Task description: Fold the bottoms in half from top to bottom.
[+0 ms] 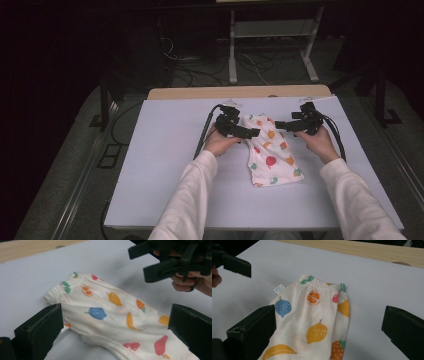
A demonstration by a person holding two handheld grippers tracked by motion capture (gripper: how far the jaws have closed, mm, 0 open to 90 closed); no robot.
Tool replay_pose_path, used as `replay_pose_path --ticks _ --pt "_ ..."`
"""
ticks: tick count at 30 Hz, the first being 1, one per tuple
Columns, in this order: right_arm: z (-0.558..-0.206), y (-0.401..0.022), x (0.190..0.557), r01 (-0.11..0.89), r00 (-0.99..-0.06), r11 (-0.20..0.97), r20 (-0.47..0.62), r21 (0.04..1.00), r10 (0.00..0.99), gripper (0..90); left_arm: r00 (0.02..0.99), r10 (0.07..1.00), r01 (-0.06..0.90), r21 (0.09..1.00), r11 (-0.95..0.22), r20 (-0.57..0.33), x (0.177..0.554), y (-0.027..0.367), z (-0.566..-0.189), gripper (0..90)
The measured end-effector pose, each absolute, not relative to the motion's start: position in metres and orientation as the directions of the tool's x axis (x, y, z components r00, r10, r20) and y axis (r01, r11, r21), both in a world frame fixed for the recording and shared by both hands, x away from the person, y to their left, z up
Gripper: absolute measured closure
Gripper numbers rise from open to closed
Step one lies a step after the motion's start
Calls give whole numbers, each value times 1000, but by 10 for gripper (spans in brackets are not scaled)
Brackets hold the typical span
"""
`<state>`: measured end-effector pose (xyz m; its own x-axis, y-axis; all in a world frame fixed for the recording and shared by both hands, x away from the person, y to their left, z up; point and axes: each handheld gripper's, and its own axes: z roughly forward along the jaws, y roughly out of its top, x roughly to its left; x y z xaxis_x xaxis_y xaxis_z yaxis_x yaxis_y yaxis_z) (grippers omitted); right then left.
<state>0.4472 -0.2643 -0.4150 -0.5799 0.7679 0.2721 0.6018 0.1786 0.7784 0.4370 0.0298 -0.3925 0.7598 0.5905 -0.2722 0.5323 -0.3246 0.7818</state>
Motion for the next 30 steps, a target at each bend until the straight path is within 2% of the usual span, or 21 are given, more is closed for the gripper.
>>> replay_pose_path --ticks 6,9,14,30 --pt "-414 -265 449 604 -578 176 275 777 769 0 753 591 550 769 -326 -289 448 38 -387 1" --pt "-413 -264 452 620 -575 180 287 763 766 0 755 577 573 743 -347 -312 455 41 -388 53" --pt "-409 -263 457 619 -576 183 283 764 767 0 733 587 604 726 -329 -344 464 45 -392 53" --pt "-402 -264 468 640 -562 162 315 751 765 0 675 652 650 696 -305 -346 490 60 -398 66"
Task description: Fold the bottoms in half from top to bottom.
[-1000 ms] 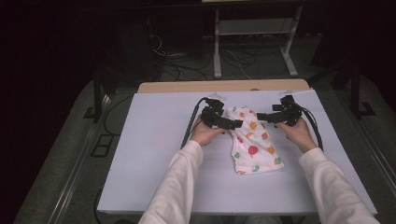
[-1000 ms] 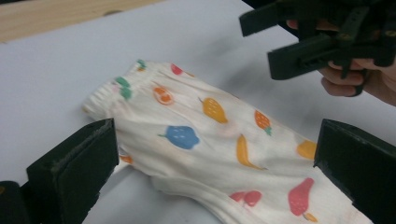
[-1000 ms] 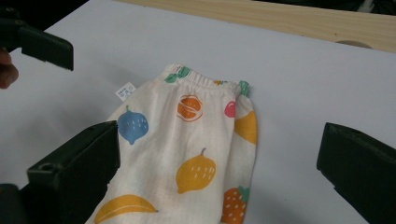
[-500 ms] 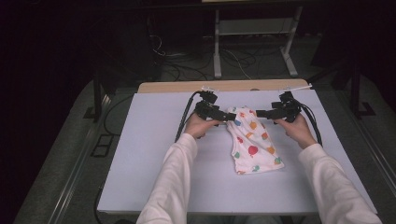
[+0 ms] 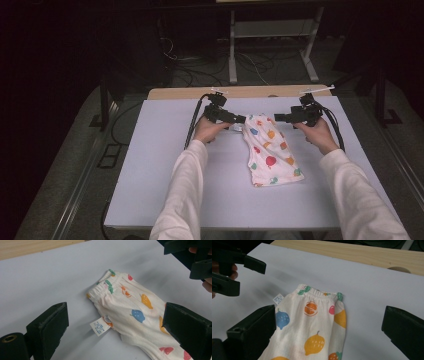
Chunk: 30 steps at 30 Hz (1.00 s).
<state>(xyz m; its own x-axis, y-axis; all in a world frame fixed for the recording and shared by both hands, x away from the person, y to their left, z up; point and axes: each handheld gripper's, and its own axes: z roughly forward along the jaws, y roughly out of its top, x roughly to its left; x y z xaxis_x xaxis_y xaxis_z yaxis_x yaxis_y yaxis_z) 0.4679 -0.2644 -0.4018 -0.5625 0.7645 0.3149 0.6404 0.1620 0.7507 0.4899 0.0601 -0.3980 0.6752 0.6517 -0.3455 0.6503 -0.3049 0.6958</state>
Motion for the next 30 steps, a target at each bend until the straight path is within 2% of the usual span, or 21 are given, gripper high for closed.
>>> replay_pose_path --ticks 8,15,25,30 --pt "-412 -263 475 667 -547 159 333 728 769 0 651 666 682 665 -304 -363 497 62 -411 111" --pt "-422 -262 481 678 -543 162 339 717 768 99 654 652 689 657 -306 -383 498 53 -419 127" --pt "-432 -255 486 687 -541 177 334 704 772 142 638 657 709 641 -296 -402 502 48 -430 168" --pt "-437 -252 488 693 -537 178 336 698 774 145 633 650 714 641 -281 -421 502 45 -434 256"
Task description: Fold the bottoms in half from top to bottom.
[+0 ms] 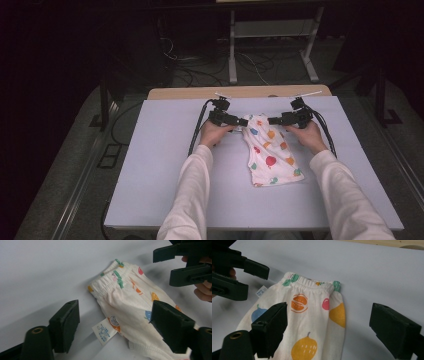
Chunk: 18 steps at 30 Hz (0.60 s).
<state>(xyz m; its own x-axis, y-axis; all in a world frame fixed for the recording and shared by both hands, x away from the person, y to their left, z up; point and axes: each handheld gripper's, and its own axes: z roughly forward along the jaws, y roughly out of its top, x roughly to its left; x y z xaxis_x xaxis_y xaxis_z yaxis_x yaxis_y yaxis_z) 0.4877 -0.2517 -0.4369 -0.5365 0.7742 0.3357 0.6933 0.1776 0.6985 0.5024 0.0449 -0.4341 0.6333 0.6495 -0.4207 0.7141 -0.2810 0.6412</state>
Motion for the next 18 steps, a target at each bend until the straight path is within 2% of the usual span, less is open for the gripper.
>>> replay_pose_path --ticks 5,9,18 --pt "-440 -251 489 695 -541 189 331 694 773 182 615 668 729 624 -281 -419 504 41 -440 375" --pt "-444 -250 490 701 -540 200 325 685 776 203 617 662 734 613 -291 -424 504 39 -444 430" --pt "-453 -247 492 714 -538 205 338 670 772 332 620 661 735 608 -300 -422 503 32 -449 482"
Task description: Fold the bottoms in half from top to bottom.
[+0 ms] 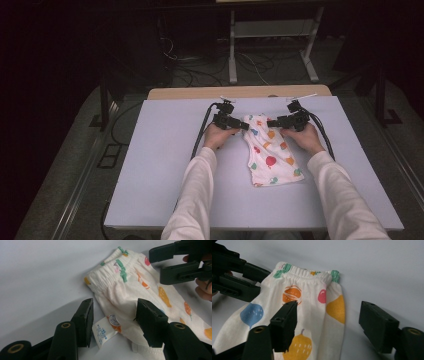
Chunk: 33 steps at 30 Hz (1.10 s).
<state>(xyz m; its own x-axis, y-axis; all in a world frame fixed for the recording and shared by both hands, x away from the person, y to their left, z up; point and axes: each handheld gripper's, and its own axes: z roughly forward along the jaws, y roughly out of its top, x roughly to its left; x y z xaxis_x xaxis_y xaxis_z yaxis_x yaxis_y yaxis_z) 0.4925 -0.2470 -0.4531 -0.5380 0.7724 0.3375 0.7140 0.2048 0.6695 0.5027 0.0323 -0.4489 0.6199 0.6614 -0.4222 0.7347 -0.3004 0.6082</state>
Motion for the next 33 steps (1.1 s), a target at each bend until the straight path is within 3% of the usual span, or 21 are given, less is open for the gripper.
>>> replay_pose_path --ticks 6,17,24,33 --pt "-455 -243 492 705 -543 221 313 673 779 458 618 667 732 615 -294 -417 502 31 -450 534" --pt "-457 -238 492 708 -547 242 298 664 782 846 614 675 727 626 -281 -410 501 23 -454 745" --pt "-455 -245 492 721 -517 201 321 663 794 877 625 688 706 644 -295 -370 499 18 -454 855" --pt "-448 -259 490 729 -476 140 349 670 807 880 630 694 688 665 -290 -348 496 19 -451 876"
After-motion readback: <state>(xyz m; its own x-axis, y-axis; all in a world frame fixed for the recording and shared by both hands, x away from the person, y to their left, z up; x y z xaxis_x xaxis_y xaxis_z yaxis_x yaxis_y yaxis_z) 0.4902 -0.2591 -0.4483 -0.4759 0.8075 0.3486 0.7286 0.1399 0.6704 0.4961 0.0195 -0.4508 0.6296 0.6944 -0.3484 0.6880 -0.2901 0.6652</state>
